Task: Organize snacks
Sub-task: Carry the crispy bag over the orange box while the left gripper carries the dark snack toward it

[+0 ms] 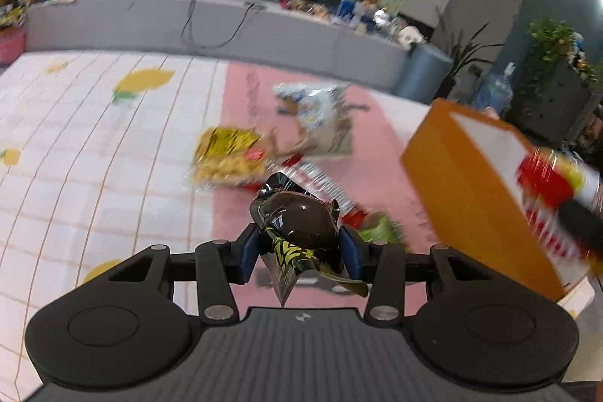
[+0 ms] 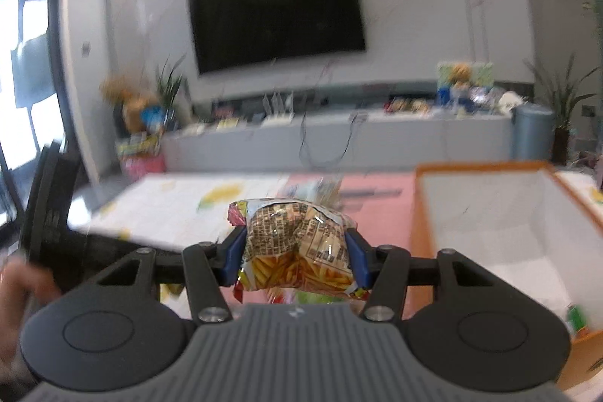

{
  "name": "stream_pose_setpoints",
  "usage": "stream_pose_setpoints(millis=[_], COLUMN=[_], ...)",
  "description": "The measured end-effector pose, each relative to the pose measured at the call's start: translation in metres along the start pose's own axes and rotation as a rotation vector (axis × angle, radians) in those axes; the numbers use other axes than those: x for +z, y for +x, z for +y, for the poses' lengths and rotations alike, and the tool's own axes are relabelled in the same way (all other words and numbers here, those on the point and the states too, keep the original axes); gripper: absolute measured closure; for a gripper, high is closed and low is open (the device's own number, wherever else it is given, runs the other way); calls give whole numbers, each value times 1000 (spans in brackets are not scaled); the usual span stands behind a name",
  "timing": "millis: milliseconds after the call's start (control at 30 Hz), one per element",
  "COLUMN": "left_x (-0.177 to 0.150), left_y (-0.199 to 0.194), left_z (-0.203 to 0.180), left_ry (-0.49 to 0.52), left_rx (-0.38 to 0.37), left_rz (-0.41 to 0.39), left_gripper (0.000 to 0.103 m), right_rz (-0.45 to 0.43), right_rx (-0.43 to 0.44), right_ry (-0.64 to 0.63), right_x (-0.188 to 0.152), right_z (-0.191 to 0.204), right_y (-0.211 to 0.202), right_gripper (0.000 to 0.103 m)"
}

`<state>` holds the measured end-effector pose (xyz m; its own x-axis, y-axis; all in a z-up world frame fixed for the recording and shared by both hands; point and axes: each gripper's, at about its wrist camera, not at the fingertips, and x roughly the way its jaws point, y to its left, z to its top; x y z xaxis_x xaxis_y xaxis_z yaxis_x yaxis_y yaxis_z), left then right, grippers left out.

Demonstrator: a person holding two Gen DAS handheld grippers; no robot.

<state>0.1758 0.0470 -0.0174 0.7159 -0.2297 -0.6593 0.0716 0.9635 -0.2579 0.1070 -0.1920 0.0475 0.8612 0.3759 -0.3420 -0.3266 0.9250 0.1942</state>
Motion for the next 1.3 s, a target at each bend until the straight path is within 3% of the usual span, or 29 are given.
stream_pose_setpoints(millis=[167,233,400,500,833,1067,1200,1267,1300], left_x=[11,14,19,19,15,11,10,9,8], left_y=[-13,-15,-12,-10,3,4,5,5,4], left_z=[-22,-32,-49,-60,-77,-80,-81,-82,-83], left_ry=[4,5,22,37,54,70,74,79,83], left_rx=[-63,-93,-128,-143,-204,-202,-196,-197,-198], left_rz=[-36,-43,-48,-50,-10,-3,1,4,5], left_gripper=[52,52,52,52,52,52,52,52,52], right_rz=[-53,-49,-20,30,256,304,314,297,288], right_rx=[-99,-154,-191,-262,-389,-565,-609,-629,-632], right_ry=[79,100,114,98,215,92,60,50,48], right_x=[17,18,16,13,-9,-13,-15,-14,-12], right_z=[-43,-60,-94,-108,-138,-139,-139,-137,-136], right_y=[-17,-20,-14,-6,19,29,30,27,25], right_gripper=[49,49,49,49,49,48,45,38,28])
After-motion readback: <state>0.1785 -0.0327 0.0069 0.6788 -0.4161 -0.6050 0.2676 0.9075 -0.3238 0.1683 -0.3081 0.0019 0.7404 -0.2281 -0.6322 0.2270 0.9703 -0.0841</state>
